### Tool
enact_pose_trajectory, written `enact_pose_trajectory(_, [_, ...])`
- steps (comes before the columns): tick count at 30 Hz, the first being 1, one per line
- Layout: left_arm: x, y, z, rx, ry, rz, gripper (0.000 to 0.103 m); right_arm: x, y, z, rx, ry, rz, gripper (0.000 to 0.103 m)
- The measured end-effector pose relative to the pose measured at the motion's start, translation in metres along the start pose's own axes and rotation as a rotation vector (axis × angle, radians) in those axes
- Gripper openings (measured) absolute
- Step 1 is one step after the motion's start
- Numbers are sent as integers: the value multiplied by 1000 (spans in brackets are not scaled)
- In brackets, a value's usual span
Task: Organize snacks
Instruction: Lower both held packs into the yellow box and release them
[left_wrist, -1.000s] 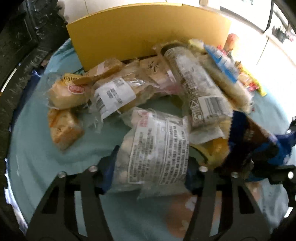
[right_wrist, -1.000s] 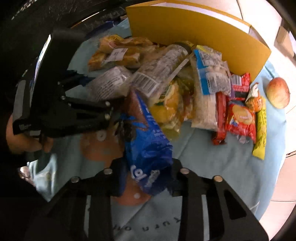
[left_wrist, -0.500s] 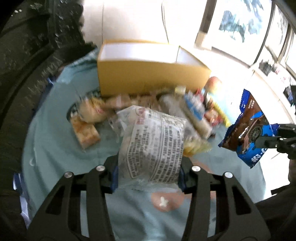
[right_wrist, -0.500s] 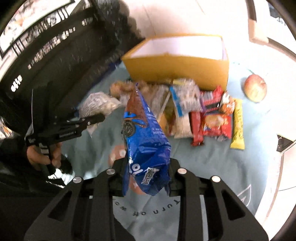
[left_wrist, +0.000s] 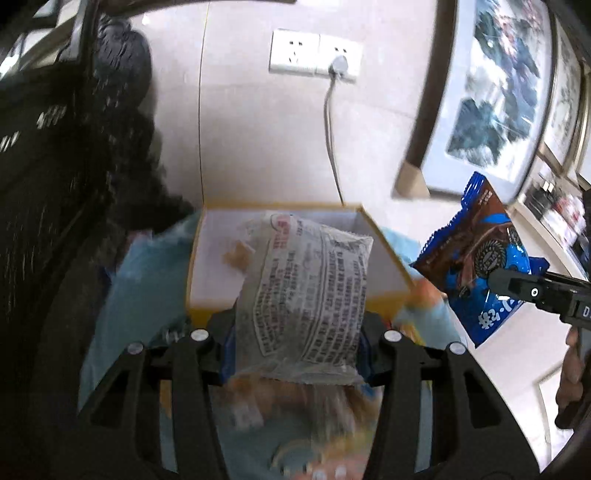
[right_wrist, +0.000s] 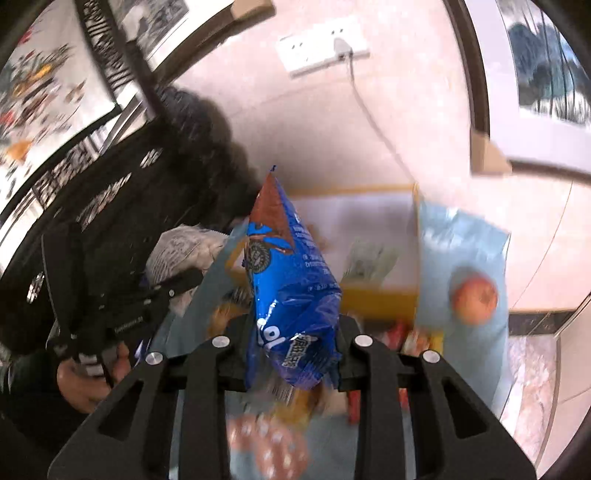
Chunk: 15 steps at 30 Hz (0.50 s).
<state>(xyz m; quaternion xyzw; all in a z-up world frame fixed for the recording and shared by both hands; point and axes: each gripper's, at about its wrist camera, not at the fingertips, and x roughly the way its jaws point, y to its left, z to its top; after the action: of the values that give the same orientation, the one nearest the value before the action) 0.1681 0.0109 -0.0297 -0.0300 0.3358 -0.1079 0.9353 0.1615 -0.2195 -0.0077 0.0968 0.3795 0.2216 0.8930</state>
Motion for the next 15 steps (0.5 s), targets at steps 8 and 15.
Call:
enact_pose_trajectory(8, [61, 18, 73, -43, 39, 155, 97, 54, -8, 73, -41, 3, -254, 58])
enact_pose_trajectory(15, [21, 32, 16, -58, 5, 140, 98, 31, -30, 23, -22, 25, -260, 58])
